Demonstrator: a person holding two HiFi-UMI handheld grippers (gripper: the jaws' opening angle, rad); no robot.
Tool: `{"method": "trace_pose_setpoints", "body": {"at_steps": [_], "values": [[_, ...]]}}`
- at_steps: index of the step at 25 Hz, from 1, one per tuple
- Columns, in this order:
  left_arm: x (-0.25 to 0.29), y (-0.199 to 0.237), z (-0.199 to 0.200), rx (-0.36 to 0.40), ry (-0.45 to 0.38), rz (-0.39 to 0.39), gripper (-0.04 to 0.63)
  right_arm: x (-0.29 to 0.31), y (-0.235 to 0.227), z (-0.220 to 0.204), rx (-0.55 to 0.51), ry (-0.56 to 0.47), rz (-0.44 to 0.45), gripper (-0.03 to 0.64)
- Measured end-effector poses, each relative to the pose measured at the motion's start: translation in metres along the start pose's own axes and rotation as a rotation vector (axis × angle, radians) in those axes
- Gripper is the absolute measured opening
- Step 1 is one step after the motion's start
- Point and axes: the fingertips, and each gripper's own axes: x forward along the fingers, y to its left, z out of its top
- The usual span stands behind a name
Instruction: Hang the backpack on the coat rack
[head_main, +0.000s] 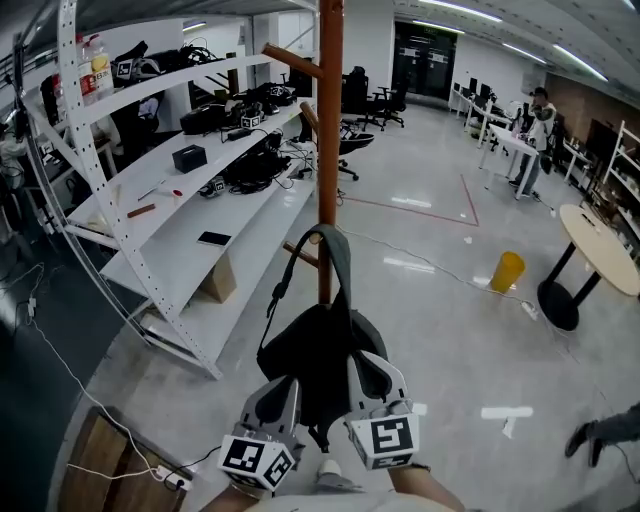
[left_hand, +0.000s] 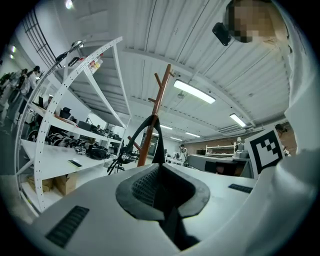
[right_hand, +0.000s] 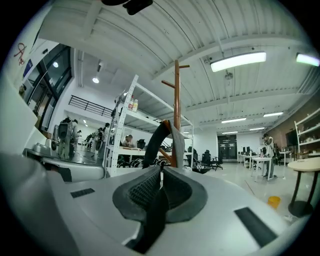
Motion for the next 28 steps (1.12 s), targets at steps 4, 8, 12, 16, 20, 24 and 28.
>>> {"method": "trace_pose_setpoints", "body": {"at_steps": [4, 8, 12, 16, 20, 24, 28], "values": [[-0.027, -0.007, 0.002, -0.002, 0.007, -0.025, 0.025, -0.027, 0.021, -0.004, 0.047, 0.017, -0.007, 0.026], [-0.056, -0.007, 0.006, -0.005, 0.015, -0.028, 0.025, -0.053, 0.041, -0.004, 0.031, 0.023, -0.051, 0.021], [-0.082, -0.015, 0.004, -0.005, 0.022, -0.053, 0.025, -0.08, 0.059, -0.005, 0.022, 0.024, -0.101, 0.018], [-0.1, -0.027, 0.006, 0.0, 0.023, -0.091, 0.025, -0.099, 0.076, -0.007, 0.007, 0.046, -0.11, 0.018], [-0.112, -0.033, 0.01, -0.006, 0.017, -0.122, 0.025, -0.105, 0.091, -0.002, 0.023, 0.031, -0.107, 0.018], [-0.12, -0.029, 0.009, -0.014, 0.015, -0.091, 0.025, -0.107, 0.1, 0.0, 0.028, 0.023, -0.083, 0.018], [-0.12, -0.031, 0.011, -0.021, 0.006, -0.078, 0.025, -0.109, 0.104, -0.001, 0.015, 0.039, -0.057, 0.018]]}}
